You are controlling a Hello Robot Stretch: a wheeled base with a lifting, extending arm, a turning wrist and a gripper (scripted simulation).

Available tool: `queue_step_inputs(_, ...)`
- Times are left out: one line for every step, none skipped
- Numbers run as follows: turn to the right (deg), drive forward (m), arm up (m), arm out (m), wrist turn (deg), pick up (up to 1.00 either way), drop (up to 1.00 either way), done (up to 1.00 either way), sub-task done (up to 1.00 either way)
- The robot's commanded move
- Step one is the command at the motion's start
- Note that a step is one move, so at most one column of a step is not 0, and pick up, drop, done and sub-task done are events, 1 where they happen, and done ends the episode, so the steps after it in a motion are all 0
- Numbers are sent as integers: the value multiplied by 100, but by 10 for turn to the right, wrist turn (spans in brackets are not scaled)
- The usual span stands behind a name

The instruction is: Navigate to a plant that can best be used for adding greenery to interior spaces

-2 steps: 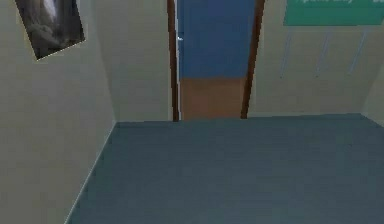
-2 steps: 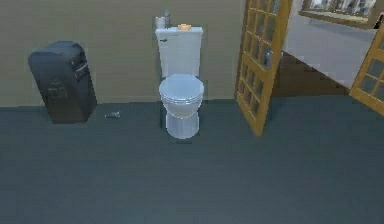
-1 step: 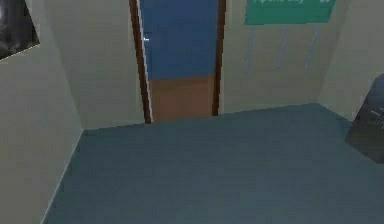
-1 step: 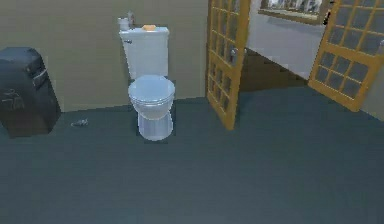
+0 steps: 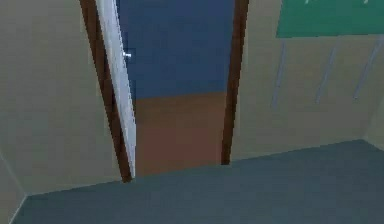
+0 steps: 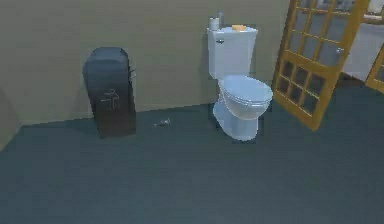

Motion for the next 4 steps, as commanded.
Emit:
queue_step_inputs(0, 100, 0, 0, 0, 0, 0, 0, 0)
queue_step_inputs(30, 0, 0, 0, 0, 0, 0, 0, 0)
queue_step_inputs(0, 45, 0, 0, 0, 0, 0, 0, 0)
queue_step_inputs(-120, 0, 0, 0, 0, 0, 0, 0, 0)
